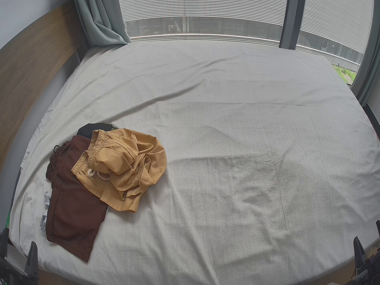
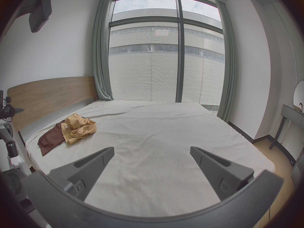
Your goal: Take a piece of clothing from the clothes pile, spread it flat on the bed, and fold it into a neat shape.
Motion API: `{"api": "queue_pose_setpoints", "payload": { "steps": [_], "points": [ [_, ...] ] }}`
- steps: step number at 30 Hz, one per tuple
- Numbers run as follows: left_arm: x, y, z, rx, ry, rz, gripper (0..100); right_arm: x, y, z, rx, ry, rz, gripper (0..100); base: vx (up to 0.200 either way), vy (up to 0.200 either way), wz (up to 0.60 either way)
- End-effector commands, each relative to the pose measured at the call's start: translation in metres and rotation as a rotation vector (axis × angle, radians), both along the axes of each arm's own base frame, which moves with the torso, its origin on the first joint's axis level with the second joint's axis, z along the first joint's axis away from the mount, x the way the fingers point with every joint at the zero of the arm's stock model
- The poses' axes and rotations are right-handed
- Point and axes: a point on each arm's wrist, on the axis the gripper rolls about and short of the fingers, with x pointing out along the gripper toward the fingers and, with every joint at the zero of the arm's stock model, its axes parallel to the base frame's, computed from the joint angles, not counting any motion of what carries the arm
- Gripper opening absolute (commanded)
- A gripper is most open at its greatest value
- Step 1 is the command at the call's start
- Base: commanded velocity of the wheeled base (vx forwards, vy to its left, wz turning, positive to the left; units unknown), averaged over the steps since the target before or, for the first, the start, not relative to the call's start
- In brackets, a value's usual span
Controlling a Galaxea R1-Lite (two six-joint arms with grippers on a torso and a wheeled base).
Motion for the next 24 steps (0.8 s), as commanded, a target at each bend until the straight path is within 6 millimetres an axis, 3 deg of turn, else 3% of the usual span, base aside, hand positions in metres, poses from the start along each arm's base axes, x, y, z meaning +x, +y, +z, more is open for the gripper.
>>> {"api": "queue_pose_setpoints", "payload": {
  "steps": [1,6,24],
  "points": [
    [-0.001,0.000,0.029,-0.009,-0.072,-0.009,100,0.000,0.000,-0.005,0.000,0.001,-0.001,100,0.000,0.000,0.00],
    [0.008,0.001,0.029,-0.025,0.017,-0.078,100,0.000,0.000,-0.005,0.000,0.002,0.000,100,0.000,0.000,0.00],
    [0.051,-0.006,0.084,-0.142,0.147,-0.227,100,0.000,0.000,-0.005,0.002,0.002,0.000,100,0.000,0.000,0.00]
  ]
}}
